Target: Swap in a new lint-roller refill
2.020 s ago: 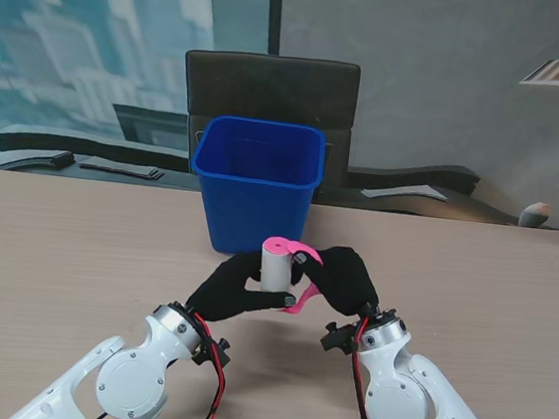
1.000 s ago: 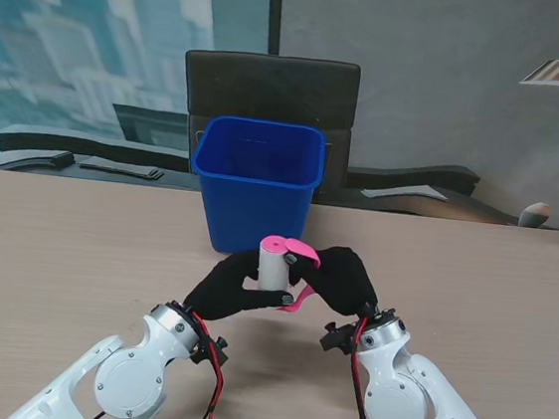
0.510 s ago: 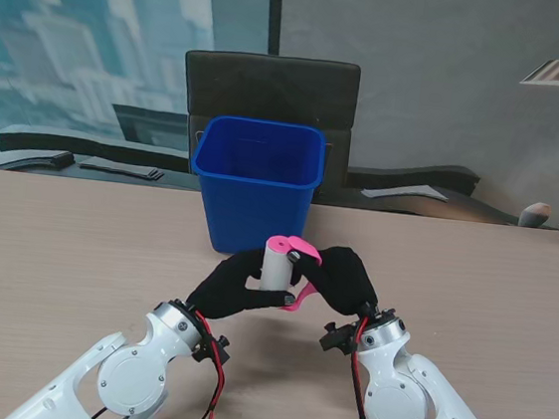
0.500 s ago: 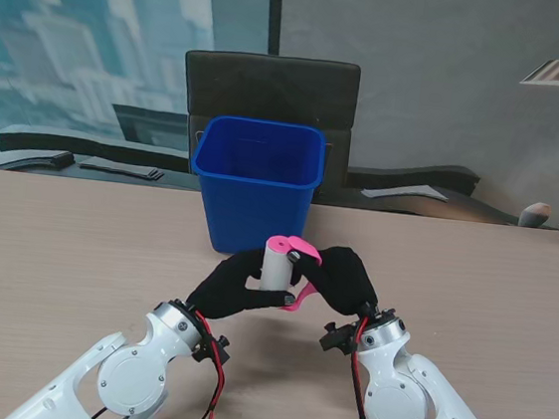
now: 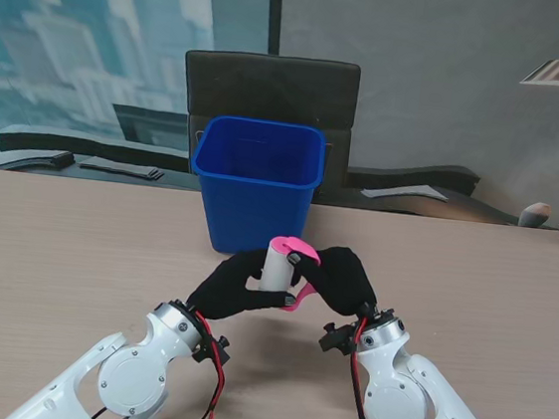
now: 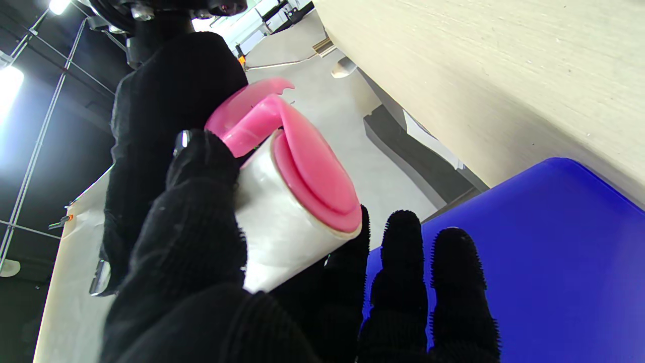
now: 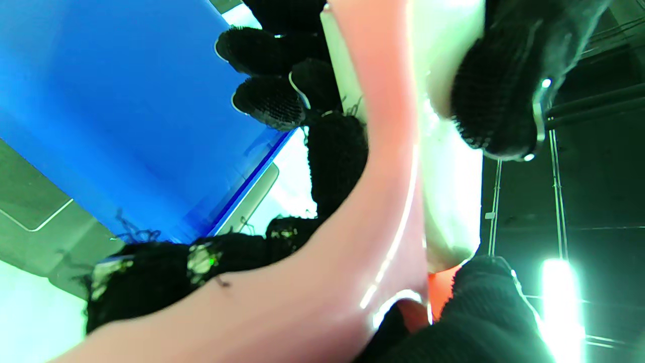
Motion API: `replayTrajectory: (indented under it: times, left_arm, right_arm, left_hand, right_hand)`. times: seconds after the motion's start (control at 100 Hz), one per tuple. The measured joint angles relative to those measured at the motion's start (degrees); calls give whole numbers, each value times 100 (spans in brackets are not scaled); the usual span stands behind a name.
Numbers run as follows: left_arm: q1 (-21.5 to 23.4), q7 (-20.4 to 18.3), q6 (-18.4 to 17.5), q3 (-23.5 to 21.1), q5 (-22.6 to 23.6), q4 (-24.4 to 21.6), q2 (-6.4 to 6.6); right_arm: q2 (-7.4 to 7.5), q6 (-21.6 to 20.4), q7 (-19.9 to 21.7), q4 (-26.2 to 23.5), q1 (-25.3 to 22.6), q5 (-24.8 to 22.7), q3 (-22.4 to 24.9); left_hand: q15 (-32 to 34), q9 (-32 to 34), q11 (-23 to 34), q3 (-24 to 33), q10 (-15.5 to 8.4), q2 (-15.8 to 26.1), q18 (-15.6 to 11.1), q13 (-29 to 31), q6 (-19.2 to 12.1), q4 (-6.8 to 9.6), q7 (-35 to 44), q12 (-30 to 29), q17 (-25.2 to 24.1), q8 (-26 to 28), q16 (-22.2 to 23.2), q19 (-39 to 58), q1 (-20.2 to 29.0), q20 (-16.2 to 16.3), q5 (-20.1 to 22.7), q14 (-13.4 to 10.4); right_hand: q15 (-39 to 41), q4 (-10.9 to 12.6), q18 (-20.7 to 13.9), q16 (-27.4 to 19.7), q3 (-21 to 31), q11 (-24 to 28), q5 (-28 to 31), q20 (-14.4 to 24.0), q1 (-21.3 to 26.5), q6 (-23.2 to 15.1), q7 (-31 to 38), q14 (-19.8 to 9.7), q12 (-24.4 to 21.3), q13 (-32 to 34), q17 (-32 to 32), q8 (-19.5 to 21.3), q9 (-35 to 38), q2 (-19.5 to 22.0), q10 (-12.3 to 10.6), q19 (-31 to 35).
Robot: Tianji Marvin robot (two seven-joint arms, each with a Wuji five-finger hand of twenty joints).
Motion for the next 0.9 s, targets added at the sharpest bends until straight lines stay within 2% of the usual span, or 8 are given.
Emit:
replayTrajectory:
  times: [0.24, 0.33, 0.44, 0.56, 0.63, 0.74, 0.82, 0.9]
  left_arm:
    - [25, 15, -15, -27, 38, -2, -2]
    - [44, 16, -16, -51, 59, -8, -2]
    - [59, 15, -16, -61, 69, -8, 2]
    - [71, 16, -18, -72, 100, 12, 3]
    - [77, 29, -25, -85, 141, 22, 3]
    - [79, 97, -57, -112, 306, 47, 3]
    - [75, 137, -92, -136, 419, 72, 3]
    - [72, 162, -128, -157, 452, 91, 3]
  right_arm:
    - [-2, -10, -14, 0, 7, -9, -14]
    - [-5, -5, -67, 2, 13, -45, -30]
    - [-8, 8, -117, 2, 22, -123, -35]
    - [-7, 19, -157, -6, 28, -266, -3]
    - [-5, 34, -211, -10, 26, -410, 26]
    - [0, 109, -380, -20, 16, -627, 63]
    - [1, 148, -485, -35, 2, -695, 100]
    - [1, 153, -520, -71, -28, -709, 152]
  left_hand:
    - [0, 0, 0, 0, 0, 0, 0, 0, -12, 0, 0, 0, 0, 0, 0, 0, 0, 0, 0, 0]
    - [0, 0, 0, 0, 0, 0, 0, 0, -15, 0, 0, 0, 0, 0, 0, 0, 0, 0, 0, 0]
    - [0, 0, 0, 0, 0, 0, 0, 0, -15, 0, 0, 0, 0, 0, 0, 0, 1, 0, 0, 0]
    - [0, 0, 0, 0, 0, 0, 0, 0, -15, 4, 0, 0, 0, 0, 0, 0, 9, 0, 0, 0]
    - [0, 0, 0, 0, 0, 0, 0, 0, -15, 4, 0, 0, 0, 0, 0, 0, 10, 0, 0, 0]
    - [0, 0, 0, 0, 0, 0, 0, 0, -15, 4, 0, 0, 0, 0, 0, 0, 10, 0, 0, 0]
    - [0, 0, 1, 0, 0, 0, 0, 0, -15, 4, 0, 0, 0, 0, 0, 0, 10, 0, 0, 0]
    - [0, 0, 1, 0, 0, 0, 0, 0, -15, 5, 0, 0, 0, 0, 0, 0, 10, 0, 0, 0]
  right_hand:
    - [0, 0, 0, -24, 0, -42, -2, -13, -59, 23, -101, 7, -20, 0, 0, 0, 0, 0, 22, 0]
    - [-3, 0, 0, -582, 0, -276, -70, -639, -61, 62, -235, 18, -227, -12, 0, 0, 0, 0, 42, 0]
    - [-189, 0, 232, -1574, 0, -998, -384, -1457, -63, 173, -453, 154, -654, -54, -68, -3, 0, 0, 175, -90]
    - [-1205, -1, 699, -2452, 8, -2236, -812, -2161, -63, 296, -757, 420, -1062, -82, -278, -3, -15, 0, 418, -873]
    - [-2122, -1, 826, -2988, 11, -2787, -1090, -2444, -63, 176, -954, 475, -1193, -123, -701, -3, -464, 0, 608, -1321]
    - [-4205, -1, 789, -3873, 77, -3471, -1545, -2356, -63, -79, -1172, 481, -1504, -498, -1687, 75, -1491, 0, 871, -1675]
    - [-5057, -1, 789, -3849, 136, -3731, -1849, -2089, -65, -185, -1328, 494, -1784, -1277, -2674, 155, -2247, 0, 1006, -2153]
    - [-5433, -1, 757, -3850, 140, -3987, -2023, -2073, -124, -257, -1429, 500, -1938, -2009, -3540, 198, -2866, 0, 1068, -2573]
